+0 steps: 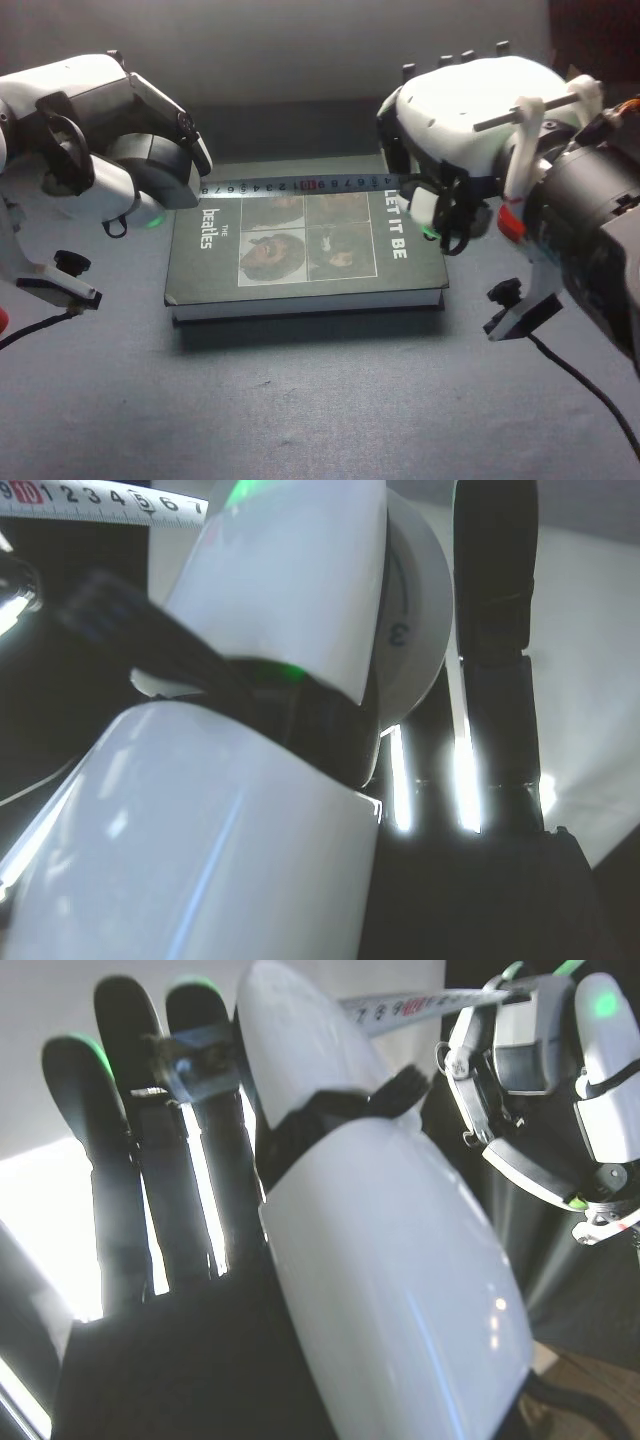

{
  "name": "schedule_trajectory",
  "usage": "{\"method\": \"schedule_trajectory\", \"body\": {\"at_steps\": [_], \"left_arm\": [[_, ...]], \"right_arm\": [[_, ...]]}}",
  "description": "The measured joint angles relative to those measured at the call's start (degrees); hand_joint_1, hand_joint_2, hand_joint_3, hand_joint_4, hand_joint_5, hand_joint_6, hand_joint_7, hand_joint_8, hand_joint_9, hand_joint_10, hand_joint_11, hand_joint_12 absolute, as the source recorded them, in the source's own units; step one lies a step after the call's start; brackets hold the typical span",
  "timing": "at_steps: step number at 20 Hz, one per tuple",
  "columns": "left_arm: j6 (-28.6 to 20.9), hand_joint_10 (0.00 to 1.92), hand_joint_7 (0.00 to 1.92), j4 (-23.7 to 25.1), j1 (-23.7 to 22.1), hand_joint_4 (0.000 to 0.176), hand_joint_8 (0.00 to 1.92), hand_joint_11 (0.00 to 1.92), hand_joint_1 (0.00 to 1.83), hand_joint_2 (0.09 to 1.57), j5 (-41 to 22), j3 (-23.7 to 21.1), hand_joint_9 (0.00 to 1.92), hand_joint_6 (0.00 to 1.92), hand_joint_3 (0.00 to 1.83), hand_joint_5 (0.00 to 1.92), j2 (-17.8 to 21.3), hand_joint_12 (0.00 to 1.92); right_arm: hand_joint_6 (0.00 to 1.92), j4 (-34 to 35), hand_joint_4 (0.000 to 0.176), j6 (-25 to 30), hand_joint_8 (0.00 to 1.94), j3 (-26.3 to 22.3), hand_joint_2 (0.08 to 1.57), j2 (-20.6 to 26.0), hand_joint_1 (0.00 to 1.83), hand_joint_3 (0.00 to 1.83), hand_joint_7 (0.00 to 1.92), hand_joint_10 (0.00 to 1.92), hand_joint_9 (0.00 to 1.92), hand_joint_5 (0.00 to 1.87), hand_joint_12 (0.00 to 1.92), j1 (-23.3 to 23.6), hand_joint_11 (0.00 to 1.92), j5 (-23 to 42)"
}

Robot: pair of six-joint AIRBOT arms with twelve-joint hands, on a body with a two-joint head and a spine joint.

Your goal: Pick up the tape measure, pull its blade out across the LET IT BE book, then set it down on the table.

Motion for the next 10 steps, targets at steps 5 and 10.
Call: {"method": "schedule_trajectory", "body": {"at_steps": [5,10], "left_arm": [[-0.15,1.15,0.90,0.02,0.00,0.000,1.01,1.08,1.38,1.11,0.57,-0.02,1.02,0.86,0.00,0.99,-0.04,0.85],[-0.28,1.16,0.89,0.22,0.00,0.000,1.02,1.08,1.38,1.11,1.03,-0.02,1.02,0.85,0.00,0.99,-0.04,0.85]], "right_arm": [[1.35,-0.04,0.000,0.31,1.12,-1.40,1.21,2.03,1.17,0.00,0.91,0.75,0.80,0.73,1.40,0.24,0.53,0.90],[1.35,0.07,0.000,0.63,1.14,-2.16,1.21,3.69,1.17,0.00,0.91,0.78,0.79,0.72,1.41,0.46,0.53,1.40]]}}
